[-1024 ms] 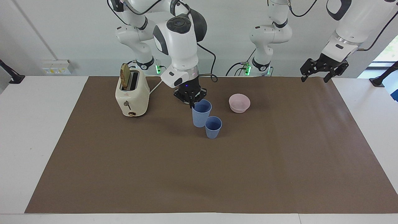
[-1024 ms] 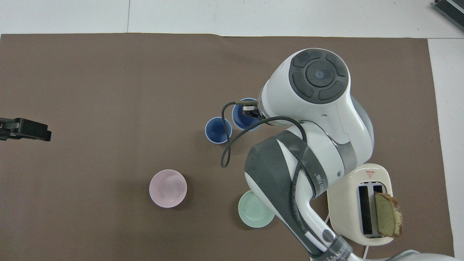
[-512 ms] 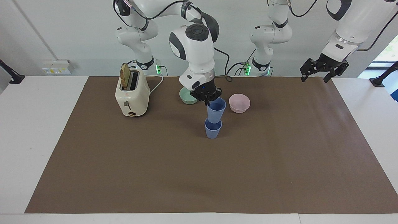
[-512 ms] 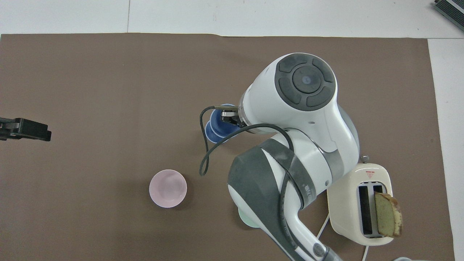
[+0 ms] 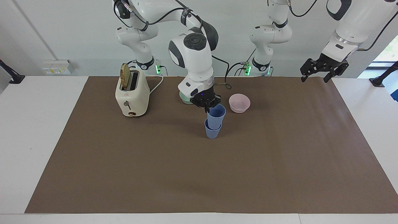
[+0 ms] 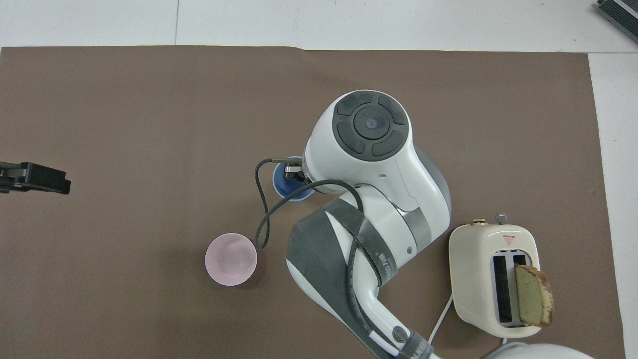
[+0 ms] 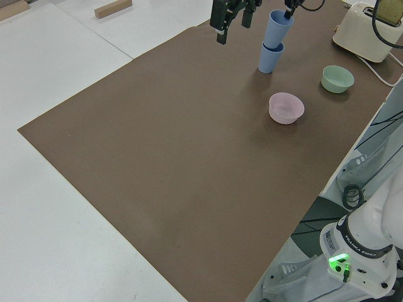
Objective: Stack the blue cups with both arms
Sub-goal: 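Lower the blue cup into the first cup with the right gripper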
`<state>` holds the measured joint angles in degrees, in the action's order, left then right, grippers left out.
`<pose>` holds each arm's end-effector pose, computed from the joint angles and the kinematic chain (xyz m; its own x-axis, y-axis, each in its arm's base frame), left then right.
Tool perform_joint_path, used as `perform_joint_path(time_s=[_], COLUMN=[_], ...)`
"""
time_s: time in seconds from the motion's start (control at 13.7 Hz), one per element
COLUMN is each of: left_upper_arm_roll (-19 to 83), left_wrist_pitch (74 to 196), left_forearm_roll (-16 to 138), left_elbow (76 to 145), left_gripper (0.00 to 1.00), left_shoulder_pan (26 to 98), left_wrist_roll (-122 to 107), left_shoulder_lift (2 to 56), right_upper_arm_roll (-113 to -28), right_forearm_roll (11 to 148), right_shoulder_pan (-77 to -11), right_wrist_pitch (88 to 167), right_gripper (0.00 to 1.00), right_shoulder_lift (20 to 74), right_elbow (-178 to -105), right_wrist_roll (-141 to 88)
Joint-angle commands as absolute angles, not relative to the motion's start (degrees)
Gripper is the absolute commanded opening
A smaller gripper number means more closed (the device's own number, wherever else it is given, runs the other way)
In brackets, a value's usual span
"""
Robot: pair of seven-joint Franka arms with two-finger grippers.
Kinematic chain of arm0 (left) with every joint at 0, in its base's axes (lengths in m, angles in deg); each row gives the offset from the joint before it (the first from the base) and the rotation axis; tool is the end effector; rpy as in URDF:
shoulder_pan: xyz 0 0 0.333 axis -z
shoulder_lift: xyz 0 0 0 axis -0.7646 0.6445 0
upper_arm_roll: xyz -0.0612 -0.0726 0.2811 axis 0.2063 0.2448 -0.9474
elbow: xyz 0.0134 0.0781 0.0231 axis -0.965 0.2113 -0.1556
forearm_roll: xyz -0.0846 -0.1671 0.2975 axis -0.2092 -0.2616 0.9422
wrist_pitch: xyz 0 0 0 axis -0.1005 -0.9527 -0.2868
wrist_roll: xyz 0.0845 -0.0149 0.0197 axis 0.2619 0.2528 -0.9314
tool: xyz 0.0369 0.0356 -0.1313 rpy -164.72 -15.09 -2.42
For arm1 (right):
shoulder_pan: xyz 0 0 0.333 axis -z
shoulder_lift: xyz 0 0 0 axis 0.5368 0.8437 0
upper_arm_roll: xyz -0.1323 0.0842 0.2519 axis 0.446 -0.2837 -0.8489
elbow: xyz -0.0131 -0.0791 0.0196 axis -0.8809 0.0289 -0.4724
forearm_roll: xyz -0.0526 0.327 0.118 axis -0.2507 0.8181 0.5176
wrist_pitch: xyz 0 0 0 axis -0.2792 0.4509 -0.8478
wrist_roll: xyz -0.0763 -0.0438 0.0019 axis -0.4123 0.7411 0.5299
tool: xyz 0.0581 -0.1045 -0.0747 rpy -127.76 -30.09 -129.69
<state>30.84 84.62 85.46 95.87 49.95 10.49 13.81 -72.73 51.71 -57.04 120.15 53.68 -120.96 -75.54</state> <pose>0.4809 -0.0189 0.5739 0.9959 -0.0825 -0.0382 -0.0818 -0.9965 0.0189 0.5350 0.3496 0.4450 0.9891 -0.1475 0.0036 -0.1453 -0.9781 -0.1490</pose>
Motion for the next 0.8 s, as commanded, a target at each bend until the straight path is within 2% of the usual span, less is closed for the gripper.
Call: perform_joint_path(time_s=[0.0,0.66,0.73], left_upper_arm_roll=[31.18,31.18,31.18], left_wrist_pitch=[84.41,84.41,84.41], left_forearm_roll=[85.96,85.96,85.96], left_elbow=[96.38,96.38,96.38], left_gripper=[1.00,1.00,1.00], left_shoulder_pan=[49.34,49.34,49.34], left_wrist_roll=[10.89,10.89,10.89], left_shoulder_lift=[12.87,12.87,12.87], right_upper_arm_roll=[-73.20,-73.20,-73.29], right_forearm_roll=[52.69,52.95,52.96], right_shoulder_pan=[-56.55,-54.79,-54.88], right_wrist_pitch=[122.00,123.49,123.58], right_gripper=[0.00,0.00,0.02], right_shoulder_lift=[54.93,54.93,54.93], right_elbow=[-121.57,-126.33,-126.33], right_wrist_roll=[-75.08,-70.68,-70.68])
